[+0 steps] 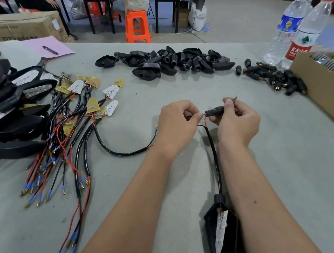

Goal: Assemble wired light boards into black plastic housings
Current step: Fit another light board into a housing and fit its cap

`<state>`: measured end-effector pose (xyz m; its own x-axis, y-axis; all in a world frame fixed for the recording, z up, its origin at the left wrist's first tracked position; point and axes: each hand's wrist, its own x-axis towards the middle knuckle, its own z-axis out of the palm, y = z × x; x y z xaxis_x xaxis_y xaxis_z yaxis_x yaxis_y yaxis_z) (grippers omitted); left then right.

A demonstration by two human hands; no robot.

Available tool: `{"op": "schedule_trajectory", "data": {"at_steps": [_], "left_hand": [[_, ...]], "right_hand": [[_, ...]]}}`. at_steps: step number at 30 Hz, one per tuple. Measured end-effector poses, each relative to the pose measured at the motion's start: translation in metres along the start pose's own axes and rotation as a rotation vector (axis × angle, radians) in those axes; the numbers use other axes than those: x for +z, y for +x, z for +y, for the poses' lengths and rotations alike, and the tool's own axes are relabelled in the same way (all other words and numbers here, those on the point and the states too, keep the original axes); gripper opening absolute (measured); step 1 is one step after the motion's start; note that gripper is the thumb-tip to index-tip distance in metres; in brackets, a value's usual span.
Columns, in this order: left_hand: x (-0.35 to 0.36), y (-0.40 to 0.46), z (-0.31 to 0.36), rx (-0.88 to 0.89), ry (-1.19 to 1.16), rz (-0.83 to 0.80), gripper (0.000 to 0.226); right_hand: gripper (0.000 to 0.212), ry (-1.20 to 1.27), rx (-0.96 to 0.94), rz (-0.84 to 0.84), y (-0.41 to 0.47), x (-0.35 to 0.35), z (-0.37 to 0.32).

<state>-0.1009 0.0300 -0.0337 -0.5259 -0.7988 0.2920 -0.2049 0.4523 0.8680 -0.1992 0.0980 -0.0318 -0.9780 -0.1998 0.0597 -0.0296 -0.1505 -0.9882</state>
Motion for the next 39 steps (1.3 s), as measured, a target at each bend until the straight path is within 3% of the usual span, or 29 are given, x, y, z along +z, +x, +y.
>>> {"op": "schedule_trajectory", "data": {"at_steps": [6,10,13,19,22,34,39], "left_hand": [[0.004,0.000,0.004,-0.017,0.047,-0.019,0.015],[0.004,-0.002,0.009,-0.105,-0.112,-0.038,0.021],[0.004,-0.002,0.011,-0.152,-0.174,-0.030,0.013],[0.001,-0.004,0.009,-0.285,-0.412,0.085,0.001],[0.000,-0.004,0.009,-0.299,-0.476,0.121,0.009],[0.008,-0.004,0.010,-0.223,-0.374,0.033,0.014],[0.007,-0.006,0.009,-0.265,-0.453,0.147,0.009]], "right_hand": [[0.016,-0.018,-0.041,-0.041,-0.003,0.000,-0.002],[0.018,0.020,-0.002,-0.010,0.000,0.001,0.001],[0.020,0.063,0.009,0.022,0.000,0.000,0.002],[0.018,0.131,0.006,0.056,0.001,0.000,0.003],[0.016,0.145,0.005,0.051,0.002,0.000,0.002],[0.011,0.245,0.041,0.002,0.003,0.001,0.002],[0.013,0.339,0.065,0.020,0.003,0.003,0.002]]}}
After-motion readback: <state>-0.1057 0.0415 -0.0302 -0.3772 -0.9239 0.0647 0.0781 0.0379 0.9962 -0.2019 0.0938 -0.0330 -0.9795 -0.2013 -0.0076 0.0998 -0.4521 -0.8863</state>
